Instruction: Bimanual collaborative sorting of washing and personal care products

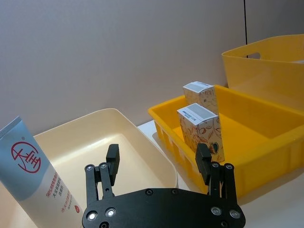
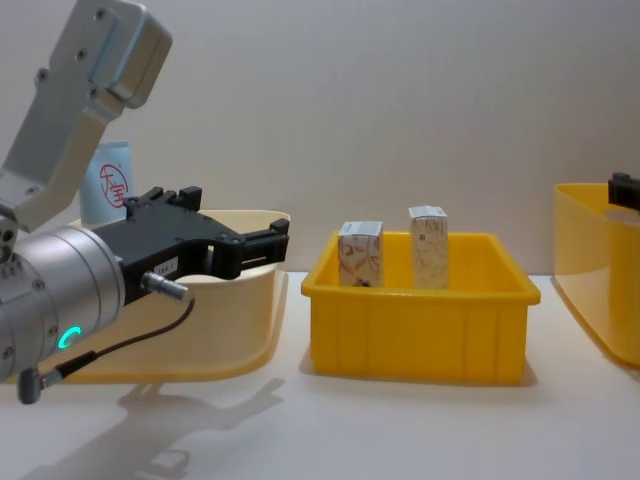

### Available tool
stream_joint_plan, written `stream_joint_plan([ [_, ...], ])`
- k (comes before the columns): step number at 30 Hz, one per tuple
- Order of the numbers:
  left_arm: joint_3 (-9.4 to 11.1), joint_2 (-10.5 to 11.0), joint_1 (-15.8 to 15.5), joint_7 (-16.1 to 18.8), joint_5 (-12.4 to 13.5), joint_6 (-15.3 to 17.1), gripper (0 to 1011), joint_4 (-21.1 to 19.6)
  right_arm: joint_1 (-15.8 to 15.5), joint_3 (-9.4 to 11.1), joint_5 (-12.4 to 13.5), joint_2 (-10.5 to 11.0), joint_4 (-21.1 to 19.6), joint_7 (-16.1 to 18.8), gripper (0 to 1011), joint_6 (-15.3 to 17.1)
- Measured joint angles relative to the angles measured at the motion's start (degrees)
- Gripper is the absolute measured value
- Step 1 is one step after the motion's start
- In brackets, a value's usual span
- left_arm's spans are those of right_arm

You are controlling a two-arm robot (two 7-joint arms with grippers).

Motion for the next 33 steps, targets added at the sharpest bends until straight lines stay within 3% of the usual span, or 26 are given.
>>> stream_joint_plan([
  [6, 0.0, 0.0, 0.0, 0.0, 0.0, 0.0, 1000, 0.0, 0.0, 0.0, -0.2, -0.1, 0.0, -0.1, 999, 0.5],
  [17, 0.0, 0.0, 0.0, 0.0, 0.0, 0.0, 1000, 0.0, -0.2, 0.1, 0.0, -0.1, 0.0, 0.7, 1001, -0.7],
  [33, 0.0, 0.0, 0.0, 0.0, 0.0, 0.0, 1000, 0.0, -0.9, 0.5, 4.8, 0.8, -1.3, 8.7, 1001, -8.4],
])
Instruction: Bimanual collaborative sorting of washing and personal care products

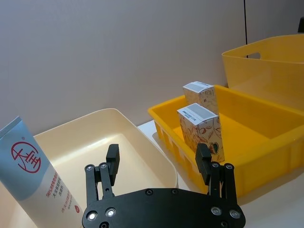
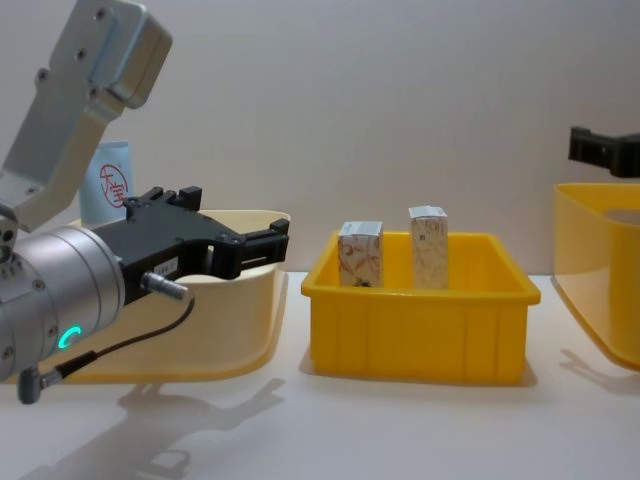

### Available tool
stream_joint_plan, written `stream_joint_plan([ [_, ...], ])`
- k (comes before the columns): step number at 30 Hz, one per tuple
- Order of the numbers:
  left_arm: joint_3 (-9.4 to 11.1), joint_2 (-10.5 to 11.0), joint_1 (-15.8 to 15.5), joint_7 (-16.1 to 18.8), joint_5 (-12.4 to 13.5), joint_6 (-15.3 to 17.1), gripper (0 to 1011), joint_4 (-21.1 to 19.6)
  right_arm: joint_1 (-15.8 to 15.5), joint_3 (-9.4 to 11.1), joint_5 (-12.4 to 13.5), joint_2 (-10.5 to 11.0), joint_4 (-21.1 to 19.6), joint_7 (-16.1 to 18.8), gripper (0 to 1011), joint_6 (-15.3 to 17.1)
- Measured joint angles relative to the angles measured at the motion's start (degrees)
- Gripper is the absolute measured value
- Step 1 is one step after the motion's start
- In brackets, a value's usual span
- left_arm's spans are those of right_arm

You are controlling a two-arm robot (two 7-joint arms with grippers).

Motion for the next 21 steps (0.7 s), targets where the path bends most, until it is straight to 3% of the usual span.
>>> stream_joint_plan([
  [11, 0.0, 0.0, 0.0, 0.0, 0.0, 0.0, 1000, 0.0, -1.0, -0.4, 1.6, 0.9, -0.8, 1.0, 1001, -1.1],
  [21, 0.0, 0.0, 0.0, 0.0, 0.0, 0.0, 1000, 0.0, -5.3, -2.9, 6.4, 5.2, -3.4, 1.6, 1001, -2.7],
])
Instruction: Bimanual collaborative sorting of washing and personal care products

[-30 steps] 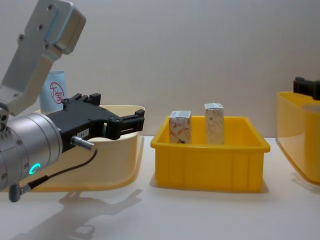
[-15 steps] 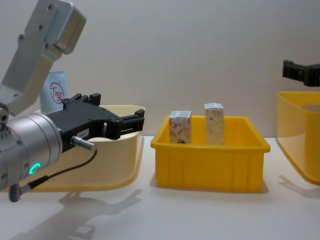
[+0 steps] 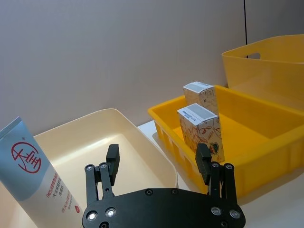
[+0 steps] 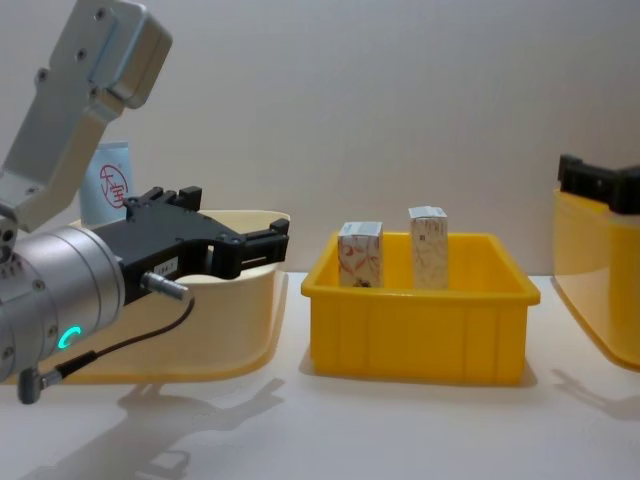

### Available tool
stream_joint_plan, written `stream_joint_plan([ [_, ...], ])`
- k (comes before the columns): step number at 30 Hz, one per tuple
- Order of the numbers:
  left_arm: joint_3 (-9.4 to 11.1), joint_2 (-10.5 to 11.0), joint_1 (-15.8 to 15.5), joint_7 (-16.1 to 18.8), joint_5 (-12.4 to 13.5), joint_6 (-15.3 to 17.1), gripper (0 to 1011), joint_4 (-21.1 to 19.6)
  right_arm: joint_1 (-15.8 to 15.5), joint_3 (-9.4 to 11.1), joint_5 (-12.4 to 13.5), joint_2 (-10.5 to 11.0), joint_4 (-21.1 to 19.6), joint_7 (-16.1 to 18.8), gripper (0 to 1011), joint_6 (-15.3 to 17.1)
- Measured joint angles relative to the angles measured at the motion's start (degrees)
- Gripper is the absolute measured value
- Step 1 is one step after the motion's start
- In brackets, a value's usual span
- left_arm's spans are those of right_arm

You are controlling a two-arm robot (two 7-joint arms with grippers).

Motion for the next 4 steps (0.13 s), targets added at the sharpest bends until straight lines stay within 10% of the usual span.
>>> stream_joint_plan([
  [4, 0.0, 0.0, 0.0, 0.0, 0.0, 0.0, 1000, 0.0, -2.3, -1.3, 2.6, 2.3, -1.5, 0.3, 1001, -0.9],
])
